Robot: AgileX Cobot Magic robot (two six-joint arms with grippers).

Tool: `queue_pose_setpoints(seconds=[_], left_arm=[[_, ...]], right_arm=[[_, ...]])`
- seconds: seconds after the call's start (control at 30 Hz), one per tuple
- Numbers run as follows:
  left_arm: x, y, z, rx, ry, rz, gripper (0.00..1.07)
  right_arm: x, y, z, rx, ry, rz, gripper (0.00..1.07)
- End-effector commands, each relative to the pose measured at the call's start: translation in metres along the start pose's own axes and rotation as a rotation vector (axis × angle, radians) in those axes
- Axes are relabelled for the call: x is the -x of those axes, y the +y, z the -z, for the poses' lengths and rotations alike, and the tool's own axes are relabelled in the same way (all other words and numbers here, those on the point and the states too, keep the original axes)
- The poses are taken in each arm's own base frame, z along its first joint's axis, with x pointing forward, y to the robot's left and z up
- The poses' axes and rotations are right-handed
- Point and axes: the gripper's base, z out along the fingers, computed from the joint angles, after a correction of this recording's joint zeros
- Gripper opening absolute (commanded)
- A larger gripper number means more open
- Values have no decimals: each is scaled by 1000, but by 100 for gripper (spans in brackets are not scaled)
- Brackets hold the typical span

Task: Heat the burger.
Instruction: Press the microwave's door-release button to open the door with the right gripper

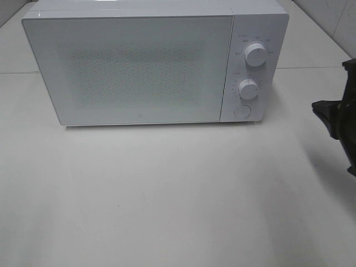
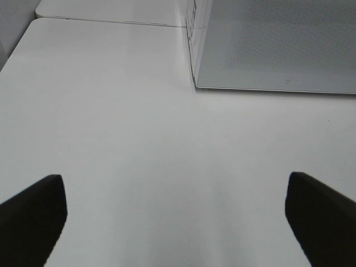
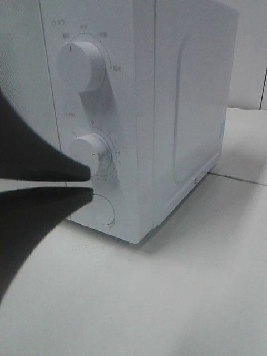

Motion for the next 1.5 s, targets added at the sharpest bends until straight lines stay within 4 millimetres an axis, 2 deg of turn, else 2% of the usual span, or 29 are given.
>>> queue_pose_setpoints(seconds=[0.03, 0.23, 0.43, 0.5, 0.6, 0.67, 0.87, 0.93, 1.03, 1.5], left_arm=[[-1, 0, 2, -1, -13, 6, 100], [-1, 0, 2, -1, -13, 6, 100], [-1, 0, 2, -1, -13, 6, 100], [-1, 0, 2, -1, -13, 6, 100], [-1, 0, 2, -1, -13, 6, 100], [-1, 0, 2, -1, -13, 6, 100], [-1, 0, 2, -1, -13, 6, 100], [-1, 0, 2, -1, -13, 6, 100], [-1, 0, 2, -1, -13, 6, 100], [-1, 0, 2, -1, -13, 6, 100]], right_arm=[[-12, -7, -10, 3, -5, -54, 0], [-35, -22, -28, -31, -17, -107, 0], [-45, -23, -43, -50, 4, -126, 0], [-50, -22, -57, -57, 12, -132, 0], [-50, -21, -60, -58, 12, -135, 0], [-53, -18, -72, -51, 13, -137, 1], [-56, -17, -82, -70, 20, -144, 1], [-58, -11, -94, -65, 24, -150, 1], [-60, -10, -100, -72, 28, -151, 1], [-64, -11, -120, -76, 26, -162, 1]])
